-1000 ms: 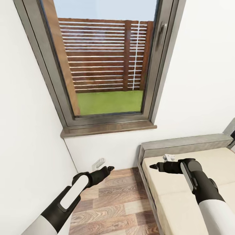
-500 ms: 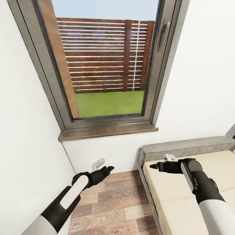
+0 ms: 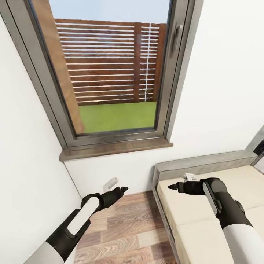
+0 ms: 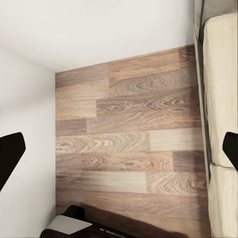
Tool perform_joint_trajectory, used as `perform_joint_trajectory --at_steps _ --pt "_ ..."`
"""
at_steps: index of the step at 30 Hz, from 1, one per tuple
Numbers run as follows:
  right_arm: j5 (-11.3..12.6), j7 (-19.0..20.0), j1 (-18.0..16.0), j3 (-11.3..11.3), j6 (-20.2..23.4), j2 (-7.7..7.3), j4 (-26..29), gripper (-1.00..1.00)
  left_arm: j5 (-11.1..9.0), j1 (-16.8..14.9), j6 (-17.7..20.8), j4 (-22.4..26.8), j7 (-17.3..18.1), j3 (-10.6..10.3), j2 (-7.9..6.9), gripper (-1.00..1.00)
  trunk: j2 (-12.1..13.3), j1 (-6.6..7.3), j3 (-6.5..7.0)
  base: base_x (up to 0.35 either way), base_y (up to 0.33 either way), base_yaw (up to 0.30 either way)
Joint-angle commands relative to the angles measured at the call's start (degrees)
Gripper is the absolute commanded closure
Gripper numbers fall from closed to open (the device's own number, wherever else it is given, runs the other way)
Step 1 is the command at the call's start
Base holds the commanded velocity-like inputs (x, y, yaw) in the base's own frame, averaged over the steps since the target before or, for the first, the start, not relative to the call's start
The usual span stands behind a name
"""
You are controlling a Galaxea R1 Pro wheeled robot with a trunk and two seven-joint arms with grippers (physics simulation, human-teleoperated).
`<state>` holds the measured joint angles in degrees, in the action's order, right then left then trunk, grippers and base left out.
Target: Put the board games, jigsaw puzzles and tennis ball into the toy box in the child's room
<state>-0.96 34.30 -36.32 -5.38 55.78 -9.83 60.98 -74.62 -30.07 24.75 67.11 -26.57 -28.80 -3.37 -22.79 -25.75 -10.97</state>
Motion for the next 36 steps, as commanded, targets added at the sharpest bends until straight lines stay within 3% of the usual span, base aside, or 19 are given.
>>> perform_joint_trajectory --at_steps 1,36 --pt "-0.12 0.24 -0.06 -0.07 0.31 0.01 0.03 -1.0 -0.52 -0.06 -0.06 0.1 -0.5 -0.12 -0.06 -1.0 -0.12 -0.04 -0.12 0.004 0.0 -0.225" --pt "-0.18 0.13 -0.18 -0.16 0.38 -0.07 0.0 -1.0 -0.56 -0.07 -0.06 0.04 -0.5 -0.03 -0.04 -1.0 -0.12 -0.04 -0.12 0.001 0.0 -0.271"
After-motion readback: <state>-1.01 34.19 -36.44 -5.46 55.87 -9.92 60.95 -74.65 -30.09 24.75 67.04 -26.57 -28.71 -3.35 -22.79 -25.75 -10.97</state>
